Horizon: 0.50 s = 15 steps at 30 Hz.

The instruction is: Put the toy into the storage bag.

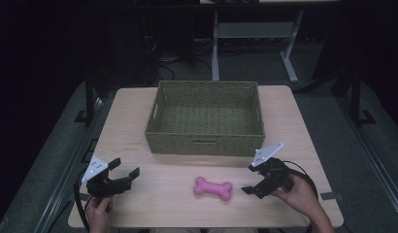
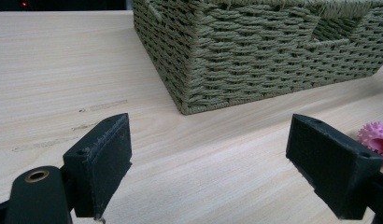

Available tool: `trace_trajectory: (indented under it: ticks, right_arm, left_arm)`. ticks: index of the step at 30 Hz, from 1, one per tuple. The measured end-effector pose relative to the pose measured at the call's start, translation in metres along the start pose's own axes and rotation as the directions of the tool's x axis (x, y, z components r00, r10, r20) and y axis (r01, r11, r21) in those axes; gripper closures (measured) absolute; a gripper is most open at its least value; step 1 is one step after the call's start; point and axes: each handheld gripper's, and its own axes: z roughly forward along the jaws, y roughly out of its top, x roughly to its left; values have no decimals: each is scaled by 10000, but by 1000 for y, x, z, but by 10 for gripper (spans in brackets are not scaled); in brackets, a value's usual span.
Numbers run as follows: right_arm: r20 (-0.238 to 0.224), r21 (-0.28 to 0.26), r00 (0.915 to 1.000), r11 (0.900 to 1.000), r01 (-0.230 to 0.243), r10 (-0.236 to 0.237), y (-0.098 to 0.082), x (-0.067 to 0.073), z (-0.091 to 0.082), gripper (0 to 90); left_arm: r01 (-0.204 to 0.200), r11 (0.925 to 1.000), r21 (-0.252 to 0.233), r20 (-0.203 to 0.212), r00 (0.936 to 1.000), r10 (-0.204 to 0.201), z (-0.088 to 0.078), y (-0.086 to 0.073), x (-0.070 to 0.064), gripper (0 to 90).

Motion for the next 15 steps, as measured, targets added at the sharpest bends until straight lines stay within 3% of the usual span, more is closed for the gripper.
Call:
trace_trajectory:
  ticks: [15]
  right_arm:
    - [-323, 449, 9978, 9972, 598, -584, 25, 6, 9, 183]
  left_arm:
    - [-25, 10000, -8, 26, 10000, 25, 0, 0, -1, 138]
